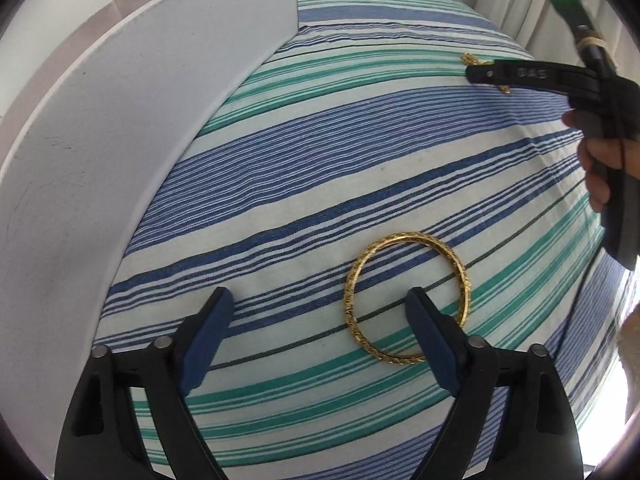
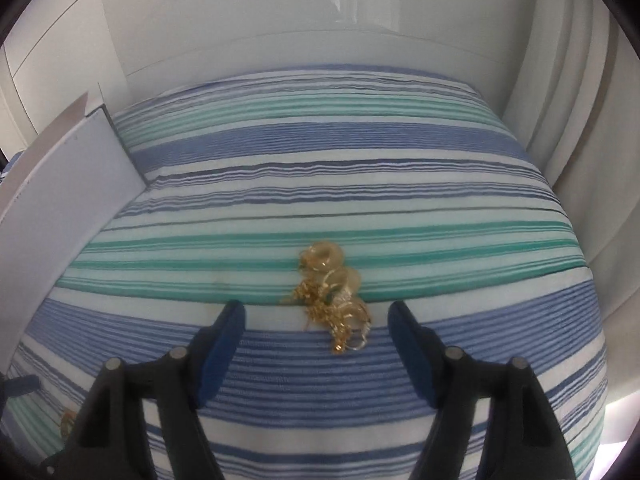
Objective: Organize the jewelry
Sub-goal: 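Grasp the gold bangle with the left tool while the right grasps the gold earrings, then carry the gold bangle and earrings into the tray and open both tools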
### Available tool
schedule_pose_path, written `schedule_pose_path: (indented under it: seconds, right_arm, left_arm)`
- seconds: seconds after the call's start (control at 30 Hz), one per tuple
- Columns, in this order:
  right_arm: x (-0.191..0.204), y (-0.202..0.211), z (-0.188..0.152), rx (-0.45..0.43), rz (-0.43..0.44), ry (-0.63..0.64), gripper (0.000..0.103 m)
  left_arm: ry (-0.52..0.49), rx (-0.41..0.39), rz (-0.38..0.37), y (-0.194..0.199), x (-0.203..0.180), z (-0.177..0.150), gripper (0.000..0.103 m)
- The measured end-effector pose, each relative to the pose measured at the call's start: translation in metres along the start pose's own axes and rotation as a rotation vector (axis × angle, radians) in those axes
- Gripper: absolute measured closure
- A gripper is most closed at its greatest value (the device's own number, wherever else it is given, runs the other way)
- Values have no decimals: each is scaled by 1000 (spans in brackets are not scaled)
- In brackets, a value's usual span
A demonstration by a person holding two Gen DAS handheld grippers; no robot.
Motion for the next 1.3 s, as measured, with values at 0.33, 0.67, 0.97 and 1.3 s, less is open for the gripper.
schedule_pose_path:
  seconds: [0.33, 0.67, 0.97, 1.3]
  right_arm:
    - [-7, 31, -20, 14, 53, -87, 78]
    - [24, 122, -105, 50, 196, -91, 78]
    - [59, 158, -195, 190, 243, -46, 78]
    - [59, 171, -216, 182, 161, -12, 58]
  left_arm:
    - [-37, 12, -145, 15, -19, -7, 100]
    - [14, 38, -203, 51, 1, -47, 100]
    - [25, 80, -153, 57, 26, -91, 99]
    - [-21, 68, -124, 60, 30, -98, 82]
Point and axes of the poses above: each gripper's, at about its wrist camera, not at the fingertips, and y roughly against the way its jaws point, x to its left, z to its top, the point moved 9 cm from there along -y, roughly the way its jaws point, and after that the axes turned 11 degrees about -z, right-handed, at the moved point
